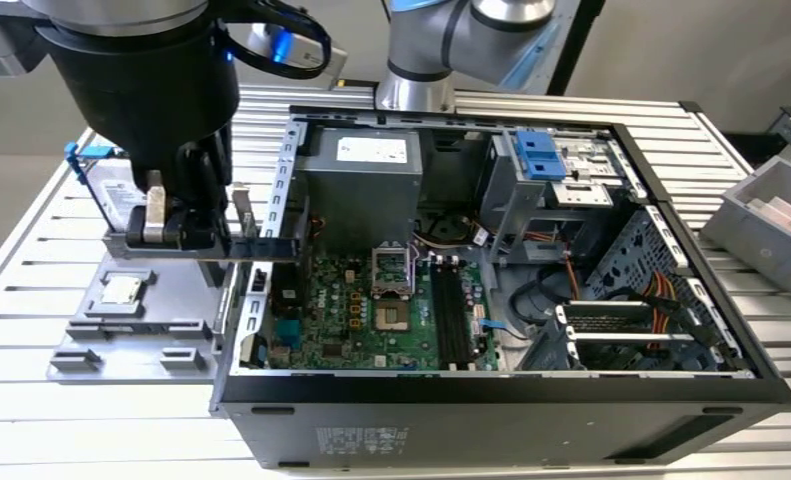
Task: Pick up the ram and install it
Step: 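Pick up the ram and move it above insertion slot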
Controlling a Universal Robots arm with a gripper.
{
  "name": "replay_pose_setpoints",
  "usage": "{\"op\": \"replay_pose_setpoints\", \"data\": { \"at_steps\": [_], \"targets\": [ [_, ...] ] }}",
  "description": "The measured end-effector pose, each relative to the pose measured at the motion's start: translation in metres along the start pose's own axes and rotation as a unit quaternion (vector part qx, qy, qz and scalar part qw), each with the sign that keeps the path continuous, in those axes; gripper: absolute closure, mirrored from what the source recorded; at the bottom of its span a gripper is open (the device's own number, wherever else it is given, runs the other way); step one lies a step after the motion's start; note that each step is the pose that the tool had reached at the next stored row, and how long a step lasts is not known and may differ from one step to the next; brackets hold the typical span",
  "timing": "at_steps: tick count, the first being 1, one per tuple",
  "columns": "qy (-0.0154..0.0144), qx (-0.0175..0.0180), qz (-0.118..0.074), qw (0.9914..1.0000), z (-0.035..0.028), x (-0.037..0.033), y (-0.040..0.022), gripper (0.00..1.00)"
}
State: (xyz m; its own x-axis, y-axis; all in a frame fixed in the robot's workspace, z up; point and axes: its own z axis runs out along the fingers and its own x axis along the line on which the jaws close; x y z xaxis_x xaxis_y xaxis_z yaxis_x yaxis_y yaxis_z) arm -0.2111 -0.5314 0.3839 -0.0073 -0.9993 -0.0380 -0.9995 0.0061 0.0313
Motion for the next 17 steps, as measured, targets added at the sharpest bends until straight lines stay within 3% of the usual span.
{"op": "replay_pose_setpoints", "data": {
  "at_steps": [17],
  "targets": [
    [0.0000, -0.0003, 0.000, 1.00000, -0.0006, -0.0001, -0.0191, 1.00]
  ]
}}
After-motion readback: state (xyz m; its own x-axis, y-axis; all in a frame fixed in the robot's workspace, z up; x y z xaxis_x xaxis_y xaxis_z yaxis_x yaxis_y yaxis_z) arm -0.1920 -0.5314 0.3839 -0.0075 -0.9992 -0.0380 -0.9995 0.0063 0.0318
